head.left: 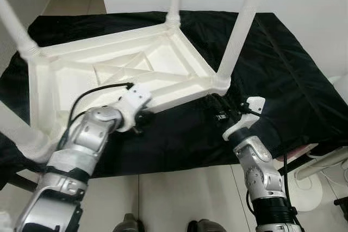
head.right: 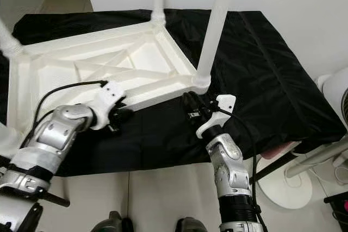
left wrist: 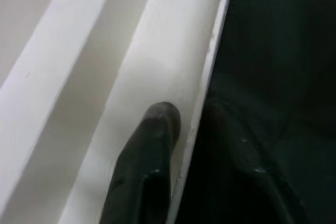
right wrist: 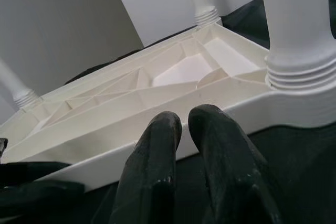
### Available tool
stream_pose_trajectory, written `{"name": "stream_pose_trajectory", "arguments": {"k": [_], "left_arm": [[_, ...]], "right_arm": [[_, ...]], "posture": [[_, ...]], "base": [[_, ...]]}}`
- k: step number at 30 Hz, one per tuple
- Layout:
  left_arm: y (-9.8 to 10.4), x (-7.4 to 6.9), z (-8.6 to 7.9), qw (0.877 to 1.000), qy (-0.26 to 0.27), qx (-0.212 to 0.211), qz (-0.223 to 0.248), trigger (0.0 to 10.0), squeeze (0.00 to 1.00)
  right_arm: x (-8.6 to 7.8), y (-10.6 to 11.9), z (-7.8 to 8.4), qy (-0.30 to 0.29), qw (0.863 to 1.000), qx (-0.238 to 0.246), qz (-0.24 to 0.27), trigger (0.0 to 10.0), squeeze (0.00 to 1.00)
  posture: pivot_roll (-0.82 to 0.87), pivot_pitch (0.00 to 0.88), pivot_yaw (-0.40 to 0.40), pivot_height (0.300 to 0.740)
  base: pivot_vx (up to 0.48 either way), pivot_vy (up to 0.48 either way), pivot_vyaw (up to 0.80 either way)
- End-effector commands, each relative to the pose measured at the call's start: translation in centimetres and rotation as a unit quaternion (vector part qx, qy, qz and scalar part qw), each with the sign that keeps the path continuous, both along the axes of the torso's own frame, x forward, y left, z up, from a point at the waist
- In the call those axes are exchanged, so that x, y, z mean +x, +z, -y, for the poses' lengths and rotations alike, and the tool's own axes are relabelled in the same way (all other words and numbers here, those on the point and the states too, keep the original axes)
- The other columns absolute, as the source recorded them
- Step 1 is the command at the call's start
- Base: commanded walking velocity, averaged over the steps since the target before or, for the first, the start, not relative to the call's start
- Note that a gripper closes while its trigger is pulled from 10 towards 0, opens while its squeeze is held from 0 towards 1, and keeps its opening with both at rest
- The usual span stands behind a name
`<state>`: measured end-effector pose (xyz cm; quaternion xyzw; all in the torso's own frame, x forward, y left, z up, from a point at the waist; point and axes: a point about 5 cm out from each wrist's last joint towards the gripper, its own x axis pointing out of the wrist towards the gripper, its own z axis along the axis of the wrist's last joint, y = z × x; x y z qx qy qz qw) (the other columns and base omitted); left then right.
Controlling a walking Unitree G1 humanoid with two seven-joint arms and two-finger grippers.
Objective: Building children table
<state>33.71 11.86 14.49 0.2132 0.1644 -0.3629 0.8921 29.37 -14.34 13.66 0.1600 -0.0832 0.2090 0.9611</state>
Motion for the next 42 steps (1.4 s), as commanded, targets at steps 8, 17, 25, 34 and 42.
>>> {"name": "stream_pose_trajectory", "arguments": {"k": [8,17,25,34,42], "left_arm": [[2.1,0.2,5.6,0.997,-0.025,-0.022,0.074,0.0,0.00],[3.2,-0.3,9.4,0.992,-0.073,-0.041,0.091,0.0,0.00],[2.8,-0.6,9.5,0.991,-0.080,-0.032,0.097,10.0,0.00],[2.9,-0.5,7.8,0.994,-0.042,-0.052,0.091,10.0,1.00],[3.0,-1.2,4.8,0.996,-0.046,-0.040,0.070,10.0,0.00]], "right_arm": [[0.2,-0.2,-0.1,-0.007,1.000,-0.010,-0.006,10.0,0.00],[0.4,-0.1,-0.1,-0.009,1.000,-0.010,-0.004,10.0,0.00],[0.1,-0.4,-0.1,-0.015,1.000,-0.013,-0.008,10.0,0.00],[0.2,-0.5,-0.3,-0.013,1.000,-0.013,-0.012,10.0,0.00],[0.5,-0.4,-0.2,-0.010,1.000,-0.018,-0.012,10.0,0.00]], "posture": [[-0.06,0.065,0.042,0.740],[-0.07,0.069,0.046,0.740],[-0.06,0.080,0.051,0.740],[-0.05,0.082,0.040,0.740],[-0.04,0.079,0.030,0.740]], "base": [[0.000,0.000,0.00],[0.000,0.000,0.00],[0.000,0.000,0.00],[0.000,0.000,0.00],[0.000,0.000,0.00]]}}
